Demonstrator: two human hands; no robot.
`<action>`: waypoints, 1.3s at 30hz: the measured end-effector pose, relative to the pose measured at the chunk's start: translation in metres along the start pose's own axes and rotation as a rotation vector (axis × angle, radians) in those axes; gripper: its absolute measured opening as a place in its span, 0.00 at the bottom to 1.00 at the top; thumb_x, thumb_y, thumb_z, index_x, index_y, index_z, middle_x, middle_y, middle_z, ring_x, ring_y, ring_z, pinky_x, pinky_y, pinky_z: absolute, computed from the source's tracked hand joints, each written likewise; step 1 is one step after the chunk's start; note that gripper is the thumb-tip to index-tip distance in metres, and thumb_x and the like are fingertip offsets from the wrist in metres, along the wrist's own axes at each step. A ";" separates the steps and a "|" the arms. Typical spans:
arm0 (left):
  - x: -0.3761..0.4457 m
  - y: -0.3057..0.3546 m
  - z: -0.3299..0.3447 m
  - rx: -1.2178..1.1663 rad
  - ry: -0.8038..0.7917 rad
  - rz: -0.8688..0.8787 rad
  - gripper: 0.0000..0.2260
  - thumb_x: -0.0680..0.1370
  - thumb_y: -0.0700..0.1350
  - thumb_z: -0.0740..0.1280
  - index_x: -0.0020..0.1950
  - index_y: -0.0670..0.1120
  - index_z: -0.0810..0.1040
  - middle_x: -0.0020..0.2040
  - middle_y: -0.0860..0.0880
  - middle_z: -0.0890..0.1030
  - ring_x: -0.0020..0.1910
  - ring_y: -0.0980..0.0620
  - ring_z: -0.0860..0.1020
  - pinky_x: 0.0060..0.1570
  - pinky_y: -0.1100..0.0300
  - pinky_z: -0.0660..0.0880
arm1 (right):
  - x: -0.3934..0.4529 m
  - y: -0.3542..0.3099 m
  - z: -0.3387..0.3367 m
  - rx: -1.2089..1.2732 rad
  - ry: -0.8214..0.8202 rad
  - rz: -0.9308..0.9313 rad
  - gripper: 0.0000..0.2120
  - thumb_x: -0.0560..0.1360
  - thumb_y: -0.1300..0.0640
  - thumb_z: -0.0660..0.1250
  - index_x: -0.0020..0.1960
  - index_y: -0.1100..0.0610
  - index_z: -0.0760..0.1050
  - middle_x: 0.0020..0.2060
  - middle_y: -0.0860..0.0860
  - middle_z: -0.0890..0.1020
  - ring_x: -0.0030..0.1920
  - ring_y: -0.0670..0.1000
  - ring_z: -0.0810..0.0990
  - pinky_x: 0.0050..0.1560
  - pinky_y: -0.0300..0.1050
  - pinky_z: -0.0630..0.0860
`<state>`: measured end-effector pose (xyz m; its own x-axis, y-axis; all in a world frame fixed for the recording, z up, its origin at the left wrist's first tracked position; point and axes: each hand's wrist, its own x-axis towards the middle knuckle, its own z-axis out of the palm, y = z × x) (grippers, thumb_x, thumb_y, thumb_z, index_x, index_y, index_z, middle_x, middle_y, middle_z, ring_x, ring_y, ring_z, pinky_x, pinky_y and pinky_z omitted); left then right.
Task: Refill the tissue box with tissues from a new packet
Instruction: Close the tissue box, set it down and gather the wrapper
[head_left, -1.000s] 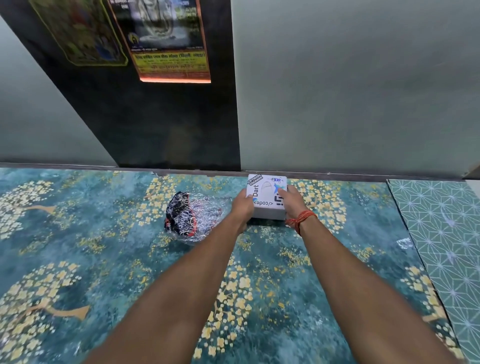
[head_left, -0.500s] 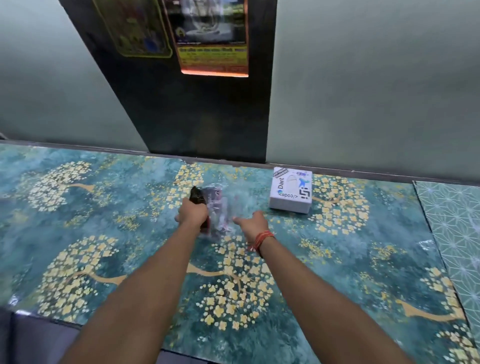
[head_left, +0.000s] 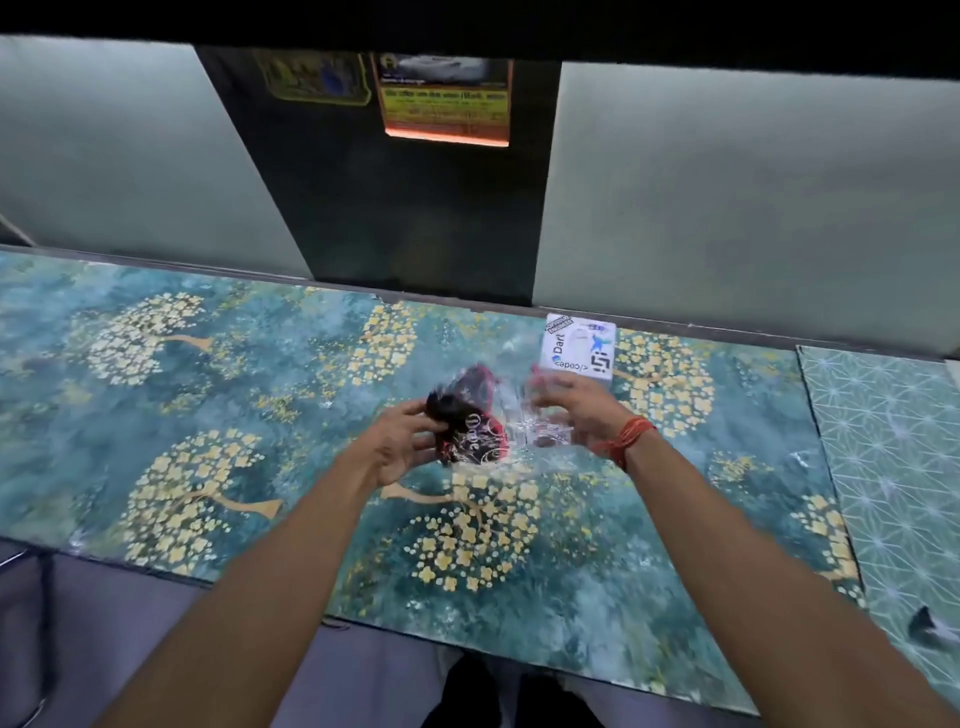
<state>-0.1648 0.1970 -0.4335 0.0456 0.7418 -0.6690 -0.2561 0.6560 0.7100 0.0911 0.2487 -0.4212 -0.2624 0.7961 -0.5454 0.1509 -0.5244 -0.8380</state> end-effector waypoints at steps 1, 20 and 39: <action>-0.001 -0.004 0.005 0.038 0.005 0.029 0.12 0.77 0.28 0.63 0.57 0.38 0.78 0.45 0.38 0.85 0.36 0.46 0.85 0.33 0.55 0.83 | -0.006 0.002 -0.009 0.006 0.011 -0.037 0.09 0.75 0.68 0.67 0.48 0.56 0.81 0.47 0.56 0.85 0.40 0.54 0.84 0.30 0.42 0.77; -0.072 -0.060 0.095 0.355 -0.624 -0.170 0.05 0.76 0.40 0.69 0.50 0.41 0.81 0.41 0.45 0.86 0.37 0.50 0.84 0.39 0.59 0.81 | -0.106 0.038 -0.053 -0.110 -0.126 -0.254 0.11 0.74 0.73 0.63 0.48 0.62 0.81 0.47 0.54 0.85 0.48 0.49 0.84 0.45 0.38 0.80; -0.134 -0.156 0.118 0.136 -0.304 -0.013 0.14 0.76 0.25 0.59 0.49 0.40 0.80 0.38 0.46 0.85 0.31 0.53 0.84 0.31 0.63 0.81 | -0.224 0.156 0.023 0.085 0.553 -0.290 0.05 0.69 0.70 0.73 0.36 0.66 0.79 0.35 0.55 0.82 0.34 0.52 0.80 0.33 0.46 0.79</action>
<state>-0.0171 0.0112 -0.4285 0.3397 0.7273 -0.5964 -0.1235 0.6631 0.7383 0.1513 -0.0187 -0.4292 0.2537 0.9361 -0.2436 0.0656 -0.2679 -0.9612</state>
